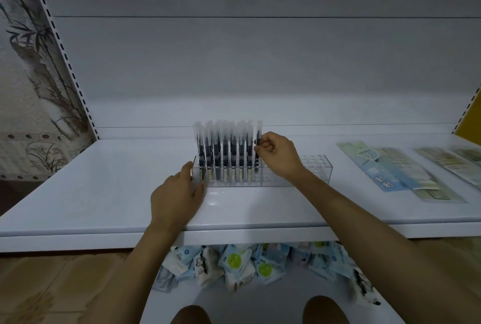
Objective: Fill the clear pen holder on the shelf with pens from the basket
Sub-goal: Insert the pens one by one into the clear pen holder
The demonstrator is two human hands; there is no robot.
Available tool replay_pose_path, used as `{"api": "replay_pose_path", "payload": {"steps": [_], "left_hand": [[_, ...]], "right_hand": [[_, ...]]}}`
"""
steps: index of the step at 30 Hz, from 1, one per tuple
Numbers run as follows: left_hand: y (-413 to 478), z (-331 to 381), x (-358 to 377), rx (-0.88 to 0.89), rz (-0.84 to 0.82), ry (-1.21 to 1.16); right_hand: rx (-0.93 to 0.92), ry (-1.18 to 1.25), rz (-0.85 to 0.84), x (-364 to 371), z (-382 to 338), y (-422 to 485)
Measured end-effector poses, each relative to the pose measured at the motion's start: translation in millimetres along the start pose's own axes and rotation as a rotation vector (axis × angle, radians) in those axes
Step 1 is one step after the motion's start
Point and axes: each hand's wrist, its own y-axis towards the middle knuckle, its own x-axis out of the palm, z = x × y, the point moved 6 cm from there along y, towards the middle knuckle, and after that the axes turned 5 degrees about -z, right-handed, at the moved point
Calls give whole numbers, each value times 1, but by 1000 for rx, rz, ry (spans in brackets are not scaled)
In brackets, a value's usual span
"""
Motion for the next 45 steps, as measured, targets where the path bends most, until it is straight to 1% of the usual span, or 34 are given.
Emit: {"api": "replay_pose_path", "payload": {"steps": [15,23,28,31,34,35,36,37,39,41,43,45], "left_hand": [[-2,6,-8,-36,14,106],[1,9,-9,-16,34,121],[-2,5,-6,-31,45,110],[-5,-3,-8,-102,41,27],[-12,-11,-16,-179,66,-193],[-17,-10,-21,-179,88,-258],[-23,-6,-28,-143,127,-286],[-33,0,-34,-69,172,-269],[-61,16,-39,125,242,-191],[-94,29,-36,274,291,-160],[-129,38,-28,331,277,-179],[-163,44,-12,339,189,-205]], "right_hand": [[-4,-13,17,0,-4,-3],[2,3,23,-2,-5,-2],[49,-8,-19,-1,-4,-1],[62,-33,-40,-5,-8,-3],[78,-55,-15,-19,-11,-20],[80,-57,7,-26,-13,-30],[75,-59,37,-32,-14,-43],[64,-67,72,-38,-17,-57],[25,-95,149,-46,-22,-93],[-7,-129,193,-45,-24,-132],[-5,-162,178,-35,-21,-173],[2,-209,127,-20,-13,-214]]}}
